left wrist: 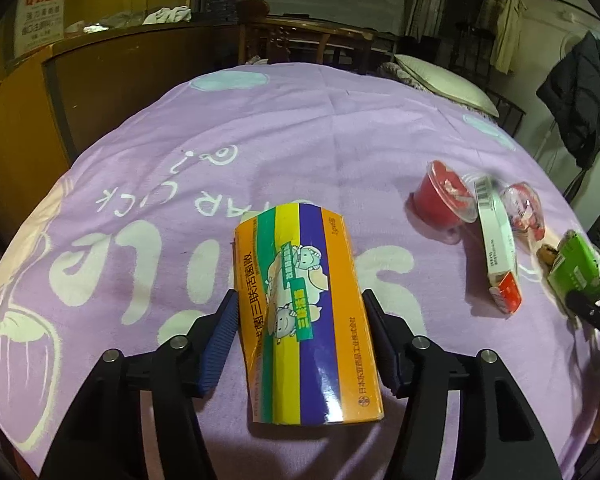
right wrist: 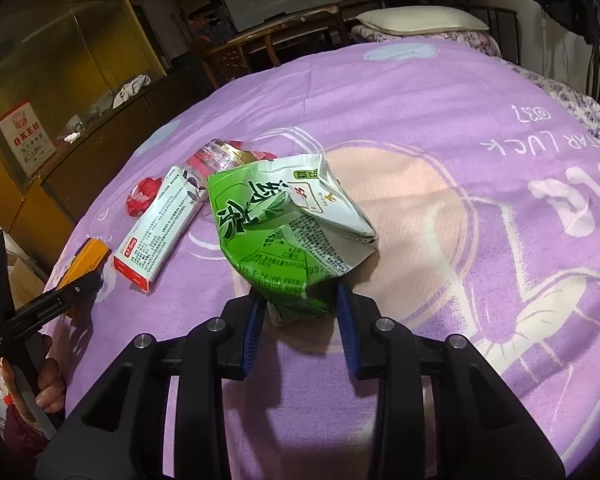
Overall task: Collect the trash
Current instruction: 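Grasp the striped tissue box with the left tool while the right tool grasps the green snack packet, then drop the striped box into the red basket with the left tool while the right tool drops the green packet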
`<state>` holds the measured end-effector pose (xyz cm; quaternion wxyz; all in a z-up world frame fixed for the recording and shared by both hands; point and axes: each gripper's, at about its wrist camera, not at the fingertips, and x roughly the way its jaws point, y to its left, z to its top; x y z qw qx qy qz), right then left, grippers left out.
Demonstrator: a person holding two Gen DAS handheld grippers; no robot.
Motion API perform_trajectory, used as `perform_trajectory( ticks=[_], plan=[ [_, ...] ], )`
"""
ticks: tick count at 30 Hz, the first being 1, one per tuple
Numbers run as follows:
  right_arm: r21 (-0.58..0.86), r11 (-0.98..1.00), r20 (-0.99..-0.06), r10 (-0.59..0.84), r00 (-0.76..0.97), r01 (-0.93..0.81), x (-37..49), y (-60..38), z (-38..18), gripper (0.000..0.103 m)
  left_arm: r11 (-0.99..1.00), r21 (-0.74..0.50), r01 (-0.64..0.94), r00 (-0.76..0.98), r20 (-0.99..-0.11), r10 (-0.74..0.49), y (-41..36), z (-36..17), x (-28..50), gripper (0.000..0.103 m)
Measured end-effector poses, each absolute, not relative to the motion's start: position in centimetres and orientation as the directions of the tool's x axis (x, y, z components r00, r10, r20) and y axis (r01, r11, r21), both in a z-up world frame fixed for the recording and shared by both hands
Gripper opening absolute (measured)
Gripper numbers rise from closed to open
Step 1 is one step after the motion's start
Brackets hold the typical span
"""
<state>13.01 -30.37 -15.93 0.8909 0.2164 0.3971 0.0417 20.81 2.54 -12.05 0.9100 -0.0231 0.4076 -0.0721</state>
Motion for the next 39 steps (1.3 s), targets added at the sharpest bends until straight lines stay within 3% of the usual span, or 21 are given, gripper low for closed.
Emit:
perform_trajectory(
  ticks=[5, 10, 11, 15, 18, 20, 23, 26, 34, 35, 37, 39],
  plan=[
    [0.358, 0.930, -0.599, 0.164, 0.784, 0.078, 10.5, -30.0, -13.1, 0.029, 0.986, -0.109, 0.130, 0.659, -0.733, -0.168, 3.0, -10.1, 19.3, 0.061],
    [0.359, 0.933, -0.526, 0.181, 0.831, 0.024, 8.6, -29.5, -9.3, 0.026, 0.985, -0.087, 0.151, 0.723, -0.669, -0.170, 3.5, -5.2, 16.2, 0.061],
    [0.357, 0.934, -0.514, 0.183, 0.838, 0.015, 8.4, -29.4, -8.6, 0.000, 0.984, -0.088, 0.156, 0.734, -0.657, -0.175, 3.7, -4.2, 15.6, 0.061],
    [0.325, 0.945, -0.567, 0.215, 0.795, -0.024, 8.8, -28.6, -8.3, 0.001, 0.981, -0.089, 0.171, 0.761, -0.621, -0.189, 4.0, -1.8, 13.1, 0.061],
    [0.356, 0.934, -0.621, 0.263, 0.738, -0.034, 8.7, -27.8, -10.3, 0.012, 0.984, -0.070, 0.161, 0.770, -0.615, -0.170, 4.0, -1.5, 11.7, 0.061],
    [0.370, 0.928, -0.627, 0.289, 0.724, -0.051, 8.6, -27.7, -10.7, 0.056, 0.985, -0.074, 0.158, 0.766, -0.621, -0.169, 4.2, -1.7, 11.2, 0.062],
    [0.337, 0.940, -0.580, 0.245, 0.777, -0.045, 7.5, -27.9, -9.7, 0.079, 0.985, -0.078, 0.155, 0.760, -0.628, -0.170, 4.7, -2.1, 10.6, 0.062],
    [0.294, 0.955, -0.584, 0.214, 0.783, -0.043, 6.8, -28.1, -9.9, 0.090, 0.984, -0.080, 0.158, 0.752, -0.636, -0.173, 5.0, -2.6, 10.5, 0.062],
    [0.233, 0.972, -0.712, 0.173, 0.681, -0.002, 6.3, -28.9, -14.4, 0.092, 0.981, -0.089, 0.170, 0.729, -0.659, -0.187, 5.0, -3.7, 10.7, 0.062],
    [0.247, 0.969, -0.722, 0.180, 0.668, 0.006, 6.5, -29.0, -14.9, 0.087, 0.981, -0.086, 0.172, 0.725, -0.663, -0.185, 4.9, -3.9, 10.7, 0.062],
    [0.264, 0.964, -0.726, 0.194, 0.660, 0.007, 6.6, -29.0, -15.1, 0.062, 0.982, -0.076, 0.172, 0.721, -0.670, -0.178, 4.9, -3.9, 10.7, 0.062],
    [0.290, 0.957, -0.690, 0.209, 0.693, 0.000, 6.2, -29.3, -14.3, 0.061, 0.983, -0.068, 0.170, 0.720, -0.672, -0.171, 5.0, -3.8, 10.6, 0.062]
  ],
)
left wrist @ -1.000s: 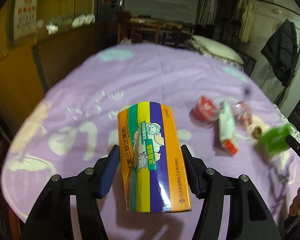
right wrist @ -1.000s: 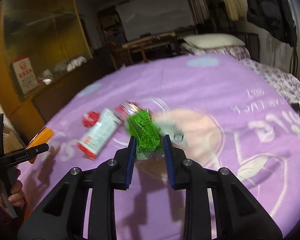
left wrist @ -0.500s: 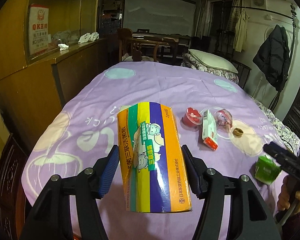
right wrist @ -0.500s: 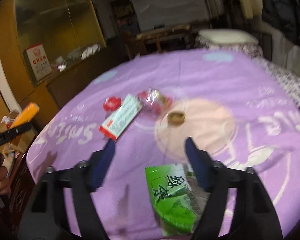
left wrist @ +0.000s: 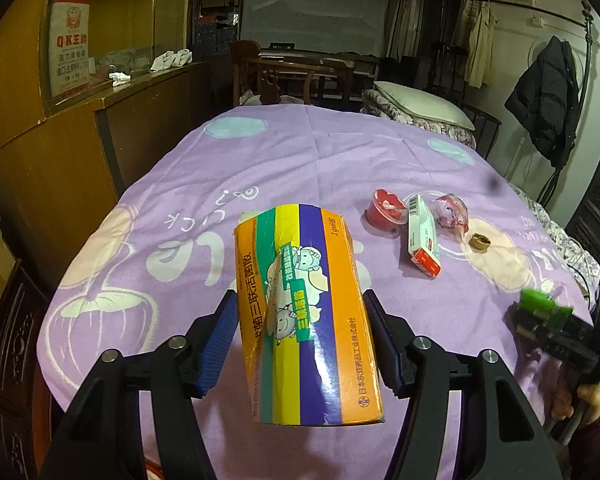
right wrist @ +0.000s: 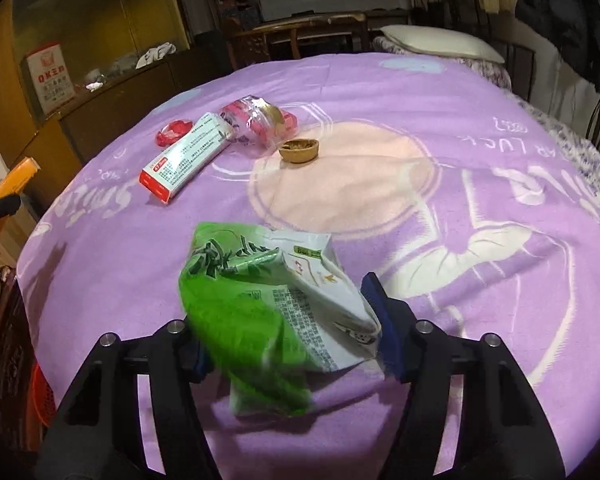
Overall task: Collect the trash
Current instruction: 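Drop the striped box into the red basket with the left tool while the right tool drops the green packet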
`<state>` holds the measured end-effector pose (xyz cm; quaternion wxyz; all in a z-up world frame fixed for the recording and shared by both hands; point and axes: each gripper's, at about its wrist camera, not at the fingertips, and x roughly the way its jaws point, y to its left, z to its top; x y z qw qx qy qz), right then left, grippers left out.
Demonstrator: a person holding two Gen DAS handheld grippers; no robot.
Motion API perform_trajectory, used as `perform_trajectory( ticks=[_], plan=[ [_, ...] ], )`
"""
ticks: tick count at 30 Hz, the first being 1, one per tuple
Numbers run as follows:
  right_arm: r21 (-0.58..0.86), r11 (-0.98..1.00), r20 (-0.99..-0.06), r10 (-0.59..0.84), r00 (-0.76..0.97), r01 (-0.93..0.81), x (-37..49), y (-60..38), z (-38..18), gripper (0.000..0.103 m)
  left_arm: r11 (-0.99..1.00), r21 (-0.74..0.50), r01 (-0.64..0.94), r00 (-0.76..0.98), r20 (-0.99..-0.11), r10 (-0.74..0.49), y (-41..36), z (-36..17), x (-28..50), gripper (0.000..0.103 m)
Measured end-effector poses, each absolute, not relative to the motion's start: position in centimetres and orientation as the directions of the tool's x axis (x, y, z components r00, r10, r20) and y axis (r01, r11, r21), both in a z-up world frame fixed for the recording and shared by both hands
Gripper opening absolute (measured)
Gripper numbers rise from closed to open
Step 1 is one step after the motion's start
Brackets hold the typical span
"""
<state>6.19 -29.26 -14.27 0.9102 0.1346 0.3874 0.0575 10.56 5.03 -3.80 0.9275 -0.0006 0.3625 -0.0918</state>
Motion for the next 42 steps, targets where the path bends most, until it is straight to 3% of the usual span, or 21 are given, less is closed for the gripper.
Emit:
perform_trajectory(
  ticks=[11, 23, 29, 33, 35, 42],
  plan=[
    [0.364, 0.925, -0.526, 0.303, 0.794, -0.112, 3.5, -27.9, -6.4, 0.061, 0.992, -0.028, 0.122, 0.761, -0.639, -0.111, 8.3, -0.1, 6.5, 0.062],
    [0.428, 0.831, -0.420, 0.532, 0.735, -0.357, 1.3, -19.7, -0.4, 0.061, 0.998, 0.061, -0.013, 0.776, -0.629, 0.048, 16.6, 1.5, -2.1, 0.063],
    [0.427, 0.787, -0.437, 0.611, 0.660, -0.446, 1.1, -13.8, 0.6, 0.061, 0.994, 0.056, -0.098, 0.727, -0.677, 0.110, 22.7, -1.4, -5.2, 0.063],
    [0.421, 0.755, -0.482, 0.656, 0.581, -0.503, 1.2, -8.8, 0.3, 0.061, 0.991, 0.000, -0.134, 0.665, -0.741, 0.089, 26.6, -5.2, -6.9, 0.068],
    [0.412, 0.743, -0.508, 0.667, 0.544, -0.527, 1.4, -6.5, -0.2, 0.061, 0.988, -0.017, -0.156, 0.623, -0.778, 0.085, 28.3, -7.6, -7.4, 0.083],
    [0.372, 0.673, -0.610, 0.697, 0.378, -0.639, 0.7, 2.8, -2.5, 0.061, 0.956, -0.077, -0.284, 0.629, -0.767, 0.126, 33.0, -9.7, -8.3, 0.097]
  ],
)
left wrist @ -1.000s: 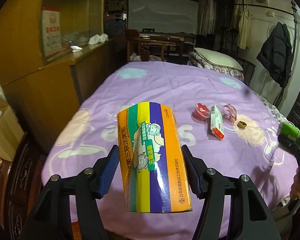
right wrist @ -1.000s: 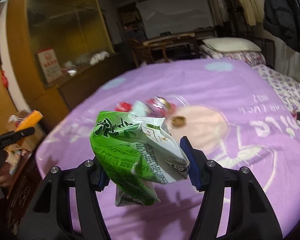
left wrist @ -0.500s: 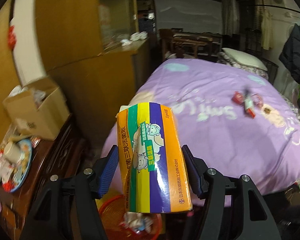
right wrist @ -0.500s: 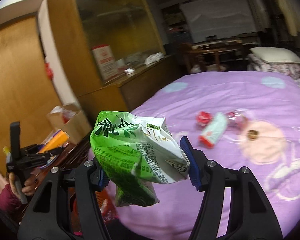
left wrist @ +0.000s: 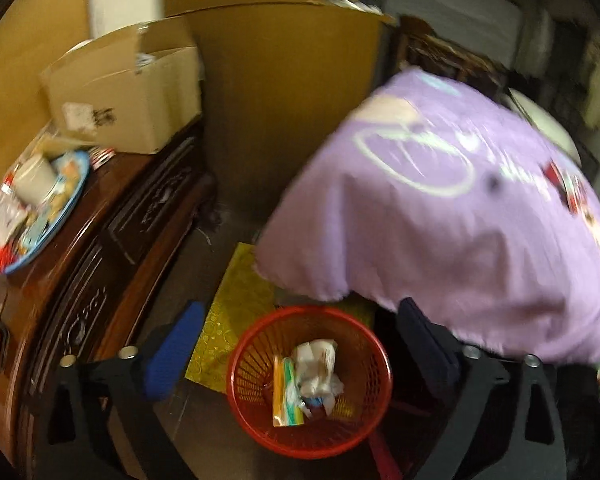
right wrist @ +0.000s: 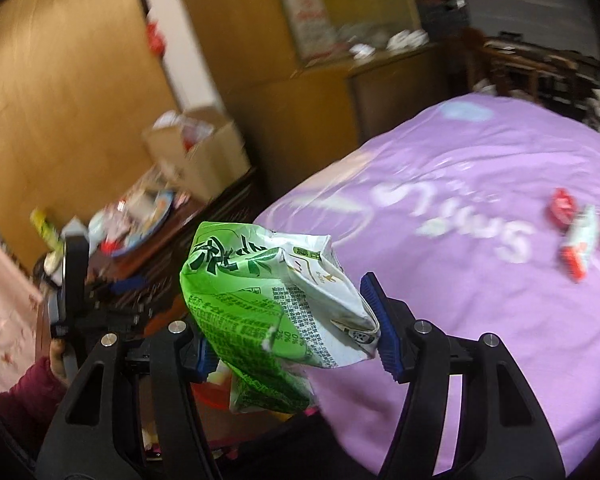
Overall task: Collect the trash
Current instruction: 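Drop the striped box into the red basket with the left tool while the right tool drops the green packet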
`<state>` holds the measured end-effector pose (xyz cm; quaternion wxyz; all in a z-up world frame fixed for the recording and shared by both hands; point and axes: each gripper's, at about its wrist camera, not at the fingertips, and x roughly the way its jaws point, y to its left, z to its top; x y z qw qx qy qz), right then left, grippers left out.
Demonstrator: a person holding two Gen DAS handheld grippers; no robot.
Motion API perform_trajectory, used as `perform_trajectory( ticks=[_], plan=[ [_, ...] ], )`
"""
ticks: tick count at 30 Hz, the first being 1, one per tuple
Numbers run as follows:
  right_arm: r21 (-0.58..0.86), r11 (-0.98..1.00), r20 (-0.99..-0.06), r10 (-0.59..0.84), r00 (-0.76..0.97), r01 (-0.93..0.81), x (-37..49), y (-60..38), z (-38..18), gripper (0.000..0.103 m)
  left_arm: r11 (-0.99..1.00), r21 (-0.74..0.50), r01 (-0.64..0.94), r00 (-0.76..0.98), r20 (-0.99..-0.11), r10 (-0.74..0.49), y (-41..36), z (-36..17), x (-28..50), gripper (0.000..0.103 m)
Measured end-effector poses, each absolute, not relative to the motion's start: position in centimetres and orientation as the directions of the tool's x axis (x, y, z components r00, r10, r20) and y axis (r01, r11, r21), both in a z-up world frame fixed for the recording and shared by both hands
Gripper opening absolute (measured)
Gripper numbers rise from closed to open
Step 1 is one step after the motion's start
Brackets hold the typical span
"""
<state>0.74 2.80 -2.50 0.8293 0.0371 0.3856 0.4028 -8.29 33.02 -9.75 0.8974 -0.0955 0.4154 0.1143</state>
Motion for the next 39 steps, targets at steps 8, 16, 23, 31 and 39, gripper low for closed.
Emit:
perform_trajectory(
  ticks=[8, 16, 23, 31, 39],
  plan=[
    [0.356, 0.548, -0.707, 0.688, 0.165, -0.757, -0.9, 12.4, -5.7, 0.062, 0.894, -0.067, -0.442, 0.622, -0.742, 0.251, 38.2, -10.5, -10.1, 0.097],
    [0.376, 0.435, -0.765, 0.644, -0.008, -0.818, -2.5, 20.5, -8.4, 0.070, 0.844, -0.089, -0.529, 0.595, -0.748, 0.293, 42.0, -12.2, -11.8, 0.097],
    [0.395, 0.465, -0.769, 0.640, -0.007, -0.792, -2.0, 20.8, -9.1, 0.081, 0.833, -0.134, -0.537, 0.597, -0.758, 0.263, 42.7, -12.9, -12.0, 0.097],
    [0.408, 0.513, -0.739, 0.671, 0.057, -0.755, -0.9, 17.3, -7.7, 0.081, 0.865, -0.110, -0.490, 0.627, -0.733, 0.262, 40.5, -11.1, -11.2, 0.097],
    [0.408, 0.581, -0.667, 0.717, 0.205, -0.704, -0.6, 10.7, -4.2, 0.081, 0.919, -0.075, -0.386, 0.697, -0.676, 0.238, 35.4, -7.1, -10.1, 0.097]
  ],
)
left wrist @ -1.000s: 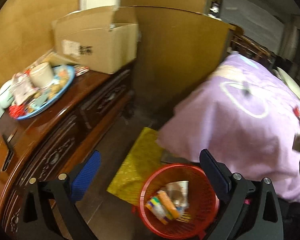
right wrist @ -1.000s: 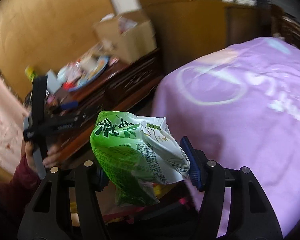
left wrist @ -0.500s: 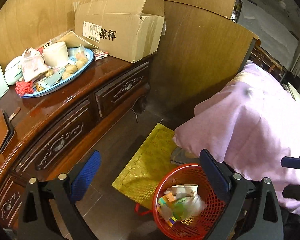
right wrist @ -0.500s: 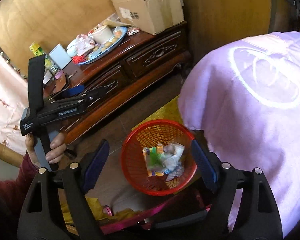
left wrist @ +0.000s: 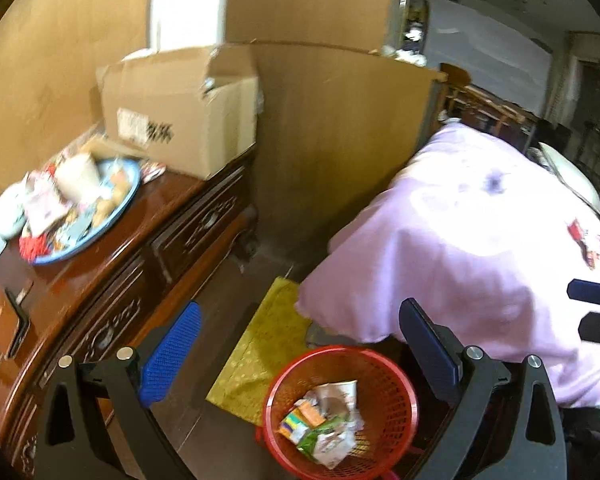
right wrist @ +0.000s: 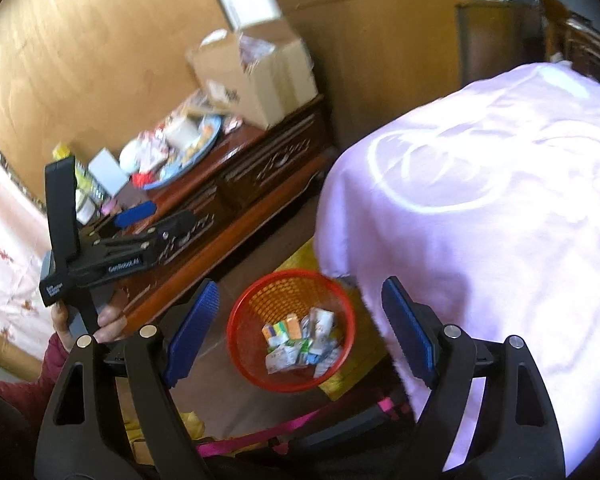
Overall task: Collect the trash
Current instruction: 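Drop the striped box into the red basket with the left tool while the right tool drops the green packet, then move both tools back over the remaining trash on the bed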
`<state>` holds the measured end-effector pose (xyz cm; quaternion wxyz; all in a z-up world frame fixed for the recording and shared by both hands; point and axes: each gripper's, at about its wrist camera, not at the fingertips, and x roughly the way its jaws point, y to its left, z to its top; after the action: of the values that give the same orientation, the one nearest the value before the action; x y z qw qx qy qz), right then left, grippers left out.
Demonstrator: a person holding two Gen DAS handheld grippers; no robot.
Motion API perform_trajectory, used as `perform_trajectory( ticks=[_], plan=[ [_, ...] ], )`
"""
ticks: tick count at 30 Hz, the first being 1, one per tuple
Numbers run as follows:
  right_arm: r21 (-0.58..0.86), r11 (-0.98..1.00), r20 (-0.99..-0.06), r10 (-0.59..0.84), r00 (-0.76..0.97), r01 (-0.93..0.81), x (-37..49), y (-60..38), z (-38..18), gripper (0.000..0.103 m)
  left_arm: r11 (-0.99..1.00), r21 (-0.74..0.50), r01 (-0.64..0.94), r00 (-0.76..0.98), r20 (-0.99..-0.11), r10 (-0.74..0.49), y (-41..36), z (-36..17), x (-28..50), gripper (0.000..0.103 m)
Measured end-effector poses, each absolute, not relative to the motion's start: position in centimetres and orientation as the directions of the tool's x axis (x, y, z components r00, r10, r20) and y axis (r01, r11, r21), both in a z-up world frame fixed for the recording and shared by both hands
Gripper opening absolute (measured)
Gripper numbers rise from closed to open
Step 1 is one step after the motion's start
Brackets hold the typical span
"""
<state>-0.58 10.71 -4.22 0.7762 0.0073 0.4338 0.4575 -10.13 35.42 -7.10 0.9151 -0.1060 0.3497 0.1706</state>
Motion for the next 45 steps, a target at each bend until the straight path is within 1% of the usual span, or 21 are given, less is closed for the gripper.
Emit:
perform_trajectory(
  ticks=[4, 7, 11, 14, 20, 23, 26, 32, 36, 43, 45],
  plan=[
    [0.415, 0.617, -0.618, 0.731, 0.291, -0.669, -0.8, 6.6, -2.4, 0.083, 0.947, -0.062, -0.316, 0.737, -0.645, 0.204, 32.4, -4.7, -9.6, 0.097],
    [0.419, 0.644, -0.571, 0.735, 0.365, -0.640, -1.2, 2.8, -1.0, 0.085, 0.969, -0.035, -0.245, 0.773, -0.611, 0.173, 28.9, -2.4, -9.1, 0.097],
    [0.419, 0.674, -0.508, 0.729, 0.459, -0.608, -1.8, -2.3, 0.8, 0.087, 0.988, -0.009, -0.156, 0.801, -0.586, 0.121, 24.4, -0.1, -8.5, 0.097],
    [0.414, 0.708, -0.463, 0.705, 0.537, -0.572, -2.0, -6.7, 1.5, 0.090, 0.996, 0.026, -0.089, 0.806, -0.585, 0.088, 20.5, 0.9, -7.8, 0.097],
    [0.427, 0.778, -0.436, 0.624, 0.648, -0.461, -0.5, -13.8, 0.9, 0.093, 0.993, 0.112, 0.038, 0.799, -0.600, 0.037, 12.3, 1.2, -4.7, 0.097],
    [0.424, 0.833, -0.458, 0.535, 0.710, -0.355, 1.0, -17.6, -0.8, 0.093, 0.987, 0.129, 0.099, 0.779, -0.627, 0.004, 9.3, 0.1, -2.2, 0.097],
    [0.408, 0.886, -0.510, 0.423, 0.749, -0.222, 2.9, -21.1, -3.3, 0.093, 0.980, 0.123, 0.155, 0.753, -0.657, -0.037, 6.1, -1.4, 1.4, 0.097],
    [0.373, 0.928, -0.618, 0.246, 0.747, 0.004, 6.7, -27.0, -8.7, 0.093, 0.962, 0.095, 0.255, 0.682, -0.723, -0.109, 0.1, -5.0, 8.7, 0.097],
    [0.302, 0.947, -0.668, 0.130, 0.733, 0.108, 8.7, -29.8, -11.2, 0.093, 0.949, 0.084, 0.304, 0.639, -0.757, -0.138, -3.4, -7.1, 12.6, 0.097],
    [0.236, 0.947, -0.716, 0.019, 0.698, 0.217, 11.1, -32.7, -15.0, 0.093, 0.936, 0.058, 0.346, 0.601, -0.780, -0.174, -8.0, -8.6, 18.2, 0.097],
    [0.315, 0.923, -0.749, 0.100, 0.655, 0.220, 11.9, -33.7, -16.2, 0.093, 0.932, 0.066, 0.356, 0.599, -0.782, -0.173, -9.3, -8.9, 19.7, 0.097]
  ],
)
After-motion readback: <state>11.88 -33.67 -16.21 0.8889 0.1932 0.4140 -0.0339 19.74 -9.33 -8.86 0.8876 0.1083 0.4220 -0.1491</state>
